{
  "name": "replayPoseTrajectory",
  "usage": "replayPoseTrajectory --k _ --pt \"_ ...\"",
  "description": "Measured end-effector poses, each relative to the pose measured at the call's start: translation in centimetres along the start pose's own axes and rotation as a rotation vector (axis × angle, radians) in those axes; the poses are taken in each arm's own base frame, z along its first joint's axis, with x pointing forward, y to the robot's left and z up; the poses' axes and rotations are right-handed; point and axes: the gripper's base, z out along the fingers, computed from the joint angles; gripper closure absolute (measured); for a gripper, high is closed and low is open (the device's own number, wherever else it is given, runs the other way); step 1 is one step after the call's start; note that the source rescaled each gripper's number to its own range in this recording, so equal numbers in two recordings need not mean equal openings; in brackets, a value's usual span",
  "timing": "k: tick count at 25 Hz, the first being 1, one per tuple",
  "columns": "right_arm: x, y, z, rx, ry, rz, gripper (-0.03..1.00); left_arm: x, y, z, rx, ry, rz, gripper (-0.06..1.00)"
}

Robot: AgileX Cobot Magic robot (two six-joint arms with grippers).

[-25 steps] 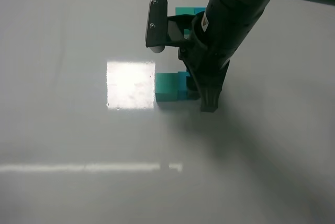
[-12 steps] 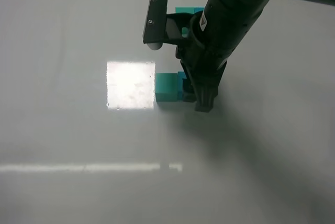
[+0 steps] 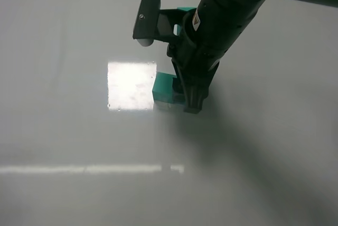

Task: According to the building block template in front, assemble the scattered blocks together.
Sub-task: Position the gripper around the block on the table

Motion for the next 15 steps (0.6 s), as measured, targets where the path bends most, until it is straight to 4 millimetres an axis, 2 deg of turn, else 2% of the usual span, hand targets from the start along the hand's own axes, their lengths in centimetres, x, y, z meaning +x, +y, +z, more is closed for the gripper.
replayPoseTrajectory --k 15 --pt "-0.20 0.36 -0.01 -0.041 -0.019 0.136 0.34 0.00 0.00 0.00 0.000 0.000 0.000 0.35"
